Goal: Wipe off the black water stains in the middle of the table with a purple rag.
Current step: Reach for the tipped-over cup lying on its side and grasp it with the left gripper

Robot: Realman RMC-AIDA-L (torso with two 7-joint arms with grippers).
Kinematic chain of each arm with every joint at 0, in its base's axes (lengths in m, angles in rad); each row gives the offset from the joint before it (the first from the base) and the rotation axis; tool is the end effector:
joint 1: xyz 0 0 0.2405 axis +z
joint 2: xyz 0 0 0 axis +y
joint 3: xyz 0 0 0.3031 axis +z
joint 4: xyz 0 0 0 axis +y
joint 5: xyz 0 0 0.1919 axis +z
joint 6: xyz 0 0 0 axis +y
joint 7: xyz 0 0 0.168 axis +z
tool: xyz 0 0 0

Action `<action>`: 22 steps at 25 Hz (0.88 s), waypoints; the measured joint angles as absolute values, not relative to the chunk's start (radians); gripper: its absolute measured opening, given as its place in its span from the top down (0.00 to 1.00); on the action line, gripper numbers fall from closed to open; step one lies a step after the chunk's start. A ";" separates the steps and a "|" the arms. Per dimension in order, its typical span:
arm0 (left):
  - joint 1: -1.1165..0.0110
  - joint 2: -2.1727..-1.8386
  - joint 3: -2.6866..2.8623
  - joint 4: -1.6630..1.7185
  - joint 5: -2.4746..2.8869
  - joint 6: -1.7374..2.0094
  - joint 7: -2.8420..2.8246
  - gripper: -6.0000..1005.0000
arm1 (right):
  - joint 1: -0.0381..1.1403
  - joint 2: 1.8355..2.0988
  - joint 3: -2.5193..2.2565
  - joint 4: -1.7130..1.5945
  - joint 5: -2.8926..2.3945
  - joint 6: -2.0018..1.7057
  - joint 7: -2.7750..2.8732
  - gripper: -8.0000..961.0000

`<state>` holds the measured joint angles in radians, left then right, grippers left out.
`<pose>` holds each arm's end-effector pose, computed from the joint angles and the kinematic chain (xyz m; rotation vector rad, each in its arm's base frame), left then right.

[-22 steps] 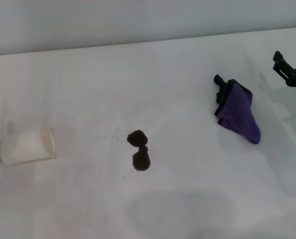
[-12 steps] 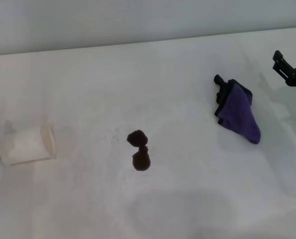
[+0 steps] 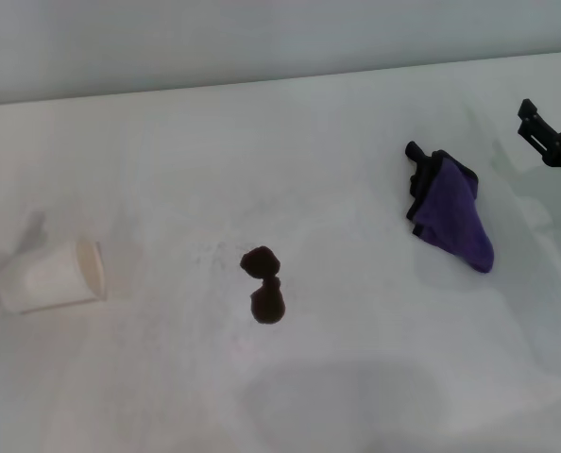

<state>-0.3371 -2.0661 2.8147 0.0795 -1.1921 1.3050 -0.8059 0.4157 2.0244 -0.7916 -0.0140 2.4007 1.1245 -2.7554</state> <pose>-0.3759 0.3096 -0.0360 -1.5532 -1.0544 -1.0844 0.4065 0.3479 0.0001 -1.6184 0.6883 0.5958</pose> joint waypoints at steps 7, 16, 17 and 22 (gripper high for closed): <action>-0.482 -2.044 2.830 -0.334 -0.862 1.465 -1.205 0.11 | 0.424 2.022 -0.792 -0.024 2.402 1.119 -2.755 0.09; -0.663 -1.977 2.848 -0.701 -0.532 1.708 -1.332 0.11 | 0.438 2.022 -0.789 -0.029 2.403 1.113 -2.755 0.09; -0.687 -1.970 2.848 -0.727 -0.486 1.722 -1.333 0.11 | 0.439 2.023 -0.785 -0.029 2.404 1.113 -2.755 0.09; -0.840 -1.965 2.849 -0.864 -0.200 1.754 -1.307 0.11 | 0.444 2.025 -0.753 -0.026 2.404 1.113 -2.755 0.09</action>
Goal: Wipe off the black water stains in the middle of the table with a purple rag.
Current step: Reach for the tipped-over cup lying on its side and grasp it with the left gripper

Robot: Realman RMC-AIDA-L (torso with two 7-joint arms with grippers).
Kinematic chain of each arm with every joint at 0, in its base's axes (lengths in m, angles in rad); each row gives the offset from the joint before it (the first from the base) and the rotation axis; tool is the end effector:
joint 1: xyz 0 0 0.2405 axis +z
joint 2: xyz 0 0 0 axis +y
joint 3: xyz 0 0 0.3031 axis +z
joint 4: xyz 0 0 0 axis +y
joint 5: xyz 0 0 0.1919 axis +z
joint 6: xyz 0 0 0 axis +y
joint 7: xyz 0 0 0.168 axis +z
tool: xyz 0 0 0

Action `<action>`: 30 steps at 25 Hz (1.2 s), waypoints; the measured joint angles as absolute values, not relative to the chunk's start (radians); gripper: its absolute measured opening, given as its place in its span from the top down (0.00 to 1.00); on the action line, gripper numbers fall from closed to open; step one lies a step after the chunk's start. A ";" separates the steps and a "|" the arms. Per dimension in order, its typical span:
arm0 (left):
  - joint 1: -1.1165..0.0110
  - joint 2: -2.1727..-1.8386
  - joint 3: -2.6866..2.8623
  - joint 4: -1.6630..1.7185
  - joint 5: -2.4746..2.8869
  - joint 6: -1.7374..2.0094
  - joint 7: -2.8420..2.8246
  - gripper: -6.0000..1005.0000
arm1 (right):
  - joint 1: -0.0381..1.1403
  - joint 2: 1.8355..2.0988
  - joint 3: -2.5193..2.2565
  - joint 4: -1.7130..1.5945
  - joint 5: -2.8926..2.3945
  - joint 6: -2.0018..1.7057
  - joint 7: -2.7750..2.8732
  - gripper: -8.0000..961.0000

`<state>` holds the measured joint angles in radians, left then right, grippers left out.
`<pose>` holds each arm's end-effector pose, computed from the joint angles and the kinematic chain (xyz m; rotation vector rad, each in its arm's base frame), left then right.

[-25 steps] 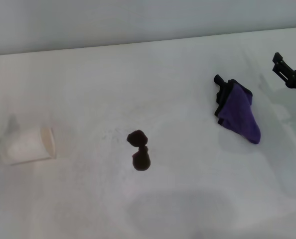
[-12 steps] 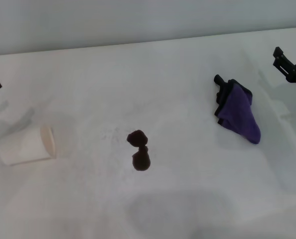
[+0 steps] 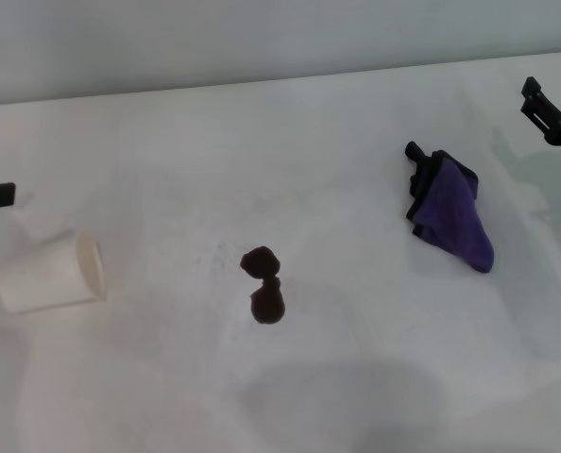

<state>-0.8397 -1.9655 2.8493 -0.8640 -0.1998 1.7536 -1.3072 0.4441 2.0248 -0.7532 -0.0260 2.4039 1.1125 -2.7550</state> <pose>-0.3144 0.3900 0.0605 -2.5434 -0.7258 -0.3288 0.3998 0.3618 0.0074 -1.5864 0.6751 0.6171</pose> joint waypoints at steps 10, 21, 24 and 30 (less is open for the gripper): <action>-1.070 -2.047 2.850 -1.106 0.212 1.790 -1.101 0.11 | 0.461 2.026 -0.718 -0.016 2.404 1.093 -2.746 0.09; -1.130 -2.073 2.849 -1.089 0.357 1.793 -1.018 0.11 | 0.489 2.028 -0.715 -0.005 2.404 1.075 -2.701 0.09; -1.132 -2.071 2.850 -1.043 0.364 1.760 -1.011 0.11 | 0.494 2.028 -0.715 -0.004 2.403 1.074 -2.693 0.09; -1.143 -2.071 2.850 -0.936 0.425 1.663 -1.013 0.11 | 0.493 2.028 -0.715 0.019 2.403 1.074 -2.691 0.09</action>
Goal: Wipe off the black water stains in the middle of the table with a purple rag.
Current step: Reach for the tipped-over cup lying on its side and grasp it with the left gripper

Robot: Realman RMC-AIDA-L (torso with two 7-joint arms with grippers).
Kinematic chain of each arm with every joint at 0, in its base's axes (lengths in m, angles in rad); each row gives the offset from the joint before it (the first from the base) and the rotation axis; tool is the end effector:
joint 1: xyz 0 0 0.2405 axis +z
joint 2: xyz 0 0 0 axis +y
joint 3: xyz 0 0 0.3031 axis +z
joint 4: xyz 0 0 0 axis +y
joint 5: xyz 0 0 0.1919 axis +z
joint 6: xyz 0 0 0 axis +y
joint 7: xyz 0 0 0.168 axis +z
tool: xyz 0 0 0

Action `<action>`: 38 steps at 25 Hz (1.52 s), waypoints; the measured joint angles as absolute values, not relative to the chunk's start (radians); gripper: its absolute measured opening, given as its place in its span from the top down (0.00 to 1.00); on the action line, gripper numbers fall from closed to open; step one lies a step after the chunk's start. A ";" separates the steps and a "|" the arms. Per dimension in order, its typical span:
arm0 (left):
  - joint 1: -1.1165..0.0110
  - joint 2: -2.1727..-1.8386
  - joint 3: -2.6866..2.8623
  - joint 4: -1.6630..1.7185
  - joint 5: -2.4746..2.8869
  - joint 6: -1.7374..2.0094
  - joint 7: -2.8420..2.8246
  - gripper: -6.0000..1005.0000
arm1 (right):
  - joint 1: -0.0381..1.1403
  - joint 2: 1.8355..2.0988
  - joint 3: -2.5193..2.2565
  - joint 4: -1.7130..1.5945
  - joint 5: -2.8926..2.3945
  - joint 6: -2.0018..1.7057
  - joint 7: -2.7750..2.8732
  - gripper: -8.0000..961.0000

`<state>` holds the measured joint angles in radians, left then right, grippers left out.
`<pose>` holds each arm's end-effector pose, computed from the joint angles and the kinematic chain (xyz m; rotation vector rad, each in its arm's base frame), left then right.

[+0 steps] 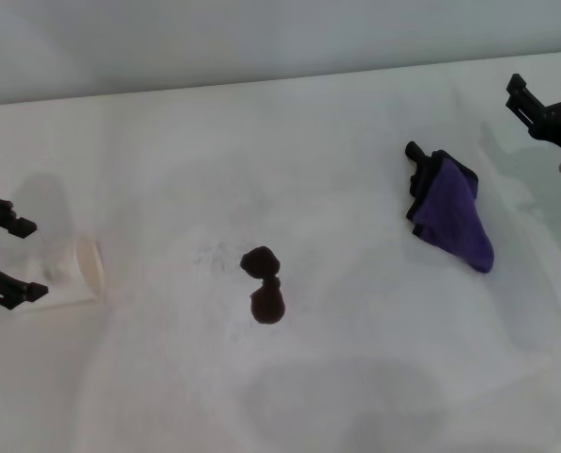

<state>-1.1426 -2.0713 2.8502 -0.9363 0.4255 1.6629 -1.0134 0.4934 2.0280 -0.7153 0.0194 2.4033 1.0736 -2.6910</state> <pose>-0.2729 0.4027 0.0121 -2.9305 -0.2377 0.4418 0.3935 0.3742 -0.0024 -1.5615 0.7847 0.6696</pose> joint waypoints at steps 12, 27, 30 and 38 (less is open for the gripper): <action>-1.131 -2.073 2.849 -0.828 0.455 1.535 -1.024 0.11 | 0.483 2.028 -0.715 0.036 2.404 1.079 -2.691 0.09; -1.110 -2.076 2.849 -0.670 0.460 1.349 -1.070 0.12 | 0.481 2.028 -0.714 0.037 2.404 1.074 -2.691 0.09; -1.104 -2.075 2.849 -0.657 0.454 1.336 -1.078 0.12 | 0.480 2.028 -0.713 0.037 2.404 1.074 -2.691 0.09; -1.095 -2.076 2.847 -0.656 0.453 1.329 -1.079 0.13 | 0.480 2.027 -0.713 0.034 2.404 1.074 -2.691 0.09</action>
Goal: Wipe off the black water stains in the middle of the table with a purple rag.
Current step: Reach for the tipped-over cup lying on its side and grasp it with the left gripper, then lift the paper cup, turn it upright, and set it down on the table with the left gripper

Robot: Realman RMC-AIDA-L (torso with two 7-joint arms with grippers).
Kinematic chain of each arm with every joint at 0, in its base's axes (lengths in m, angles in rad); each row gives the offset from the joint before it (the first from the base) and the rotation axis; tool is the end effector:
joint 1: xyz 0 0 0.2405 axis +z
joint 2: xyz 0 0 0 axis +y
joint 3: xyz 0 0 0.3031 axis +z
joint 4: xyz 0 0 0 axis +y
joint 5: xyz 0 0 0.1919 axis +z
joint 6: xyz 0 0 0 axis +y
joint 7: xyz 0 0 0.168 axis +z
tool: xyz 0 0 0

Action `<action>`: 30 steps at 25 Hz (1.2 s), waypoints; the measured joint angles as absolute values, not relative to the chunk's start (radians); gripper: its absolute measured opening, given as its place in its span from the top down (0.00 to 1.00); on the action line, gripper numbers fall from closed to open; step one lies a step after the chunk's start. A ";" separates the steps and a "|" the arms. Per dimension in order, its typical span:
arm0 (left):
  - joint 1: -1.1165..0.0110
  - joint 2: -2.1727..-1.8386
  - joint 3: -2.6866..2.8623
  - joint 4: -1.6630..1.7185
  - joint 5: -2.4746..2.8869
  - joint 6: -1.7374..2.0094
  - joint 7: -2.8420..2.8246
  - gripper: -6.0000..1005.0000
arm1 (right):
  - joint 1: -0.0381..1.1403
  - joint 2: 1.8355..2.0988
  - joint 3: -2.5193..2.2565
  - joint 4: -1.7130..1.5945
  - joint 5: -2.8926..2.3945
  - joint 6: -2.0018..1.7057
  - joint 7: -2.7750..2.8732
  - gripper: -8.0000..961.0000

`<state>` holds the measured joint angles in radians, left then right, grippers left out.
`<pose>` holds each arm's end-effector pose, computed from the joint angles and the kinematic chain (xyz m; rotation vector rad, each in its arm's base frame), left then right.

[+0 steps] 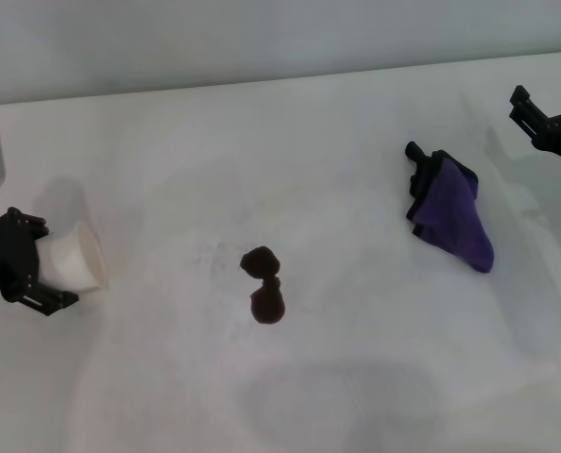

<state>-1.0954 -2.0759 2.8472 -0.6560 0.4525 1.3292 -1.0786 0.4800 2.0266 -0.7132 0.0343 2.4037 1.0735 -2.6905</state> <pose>-0.2989 0.4155 -0.0354 -2.8821 -0.2185 0.5324 0.4002 0.3667 -0.0048 -1.5540 0.8108 0.6574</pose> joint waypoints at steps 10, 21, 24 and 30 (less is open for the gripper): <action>-1.092 -2.074 2.847 -0.669 0.350 1.328 -1.143 0.19 | 0.480 2.023 -0.713 0.028 2.404 1.070 -2.691 0.09; -0.936 -2.076 2.847 -0.602 -0.247 1.340 -1.143 0.23 | 0.480 2.023 -0.713 0.027 2.404 1.068 -2.685 0.09; -0.812 -2.074 2.847 -0.484 -0.504 1.361 -1.016 0.23 | 0.480 2.023 -0.713 0.027 2.403 1.071 -2.669 0.09; -0.561 -2.075 2.847 -0.207 -0.920 1.402 -0.656 0.23 | 0.477 2.023 -0.713 0.026 2.402 1.071 -2.665 0.09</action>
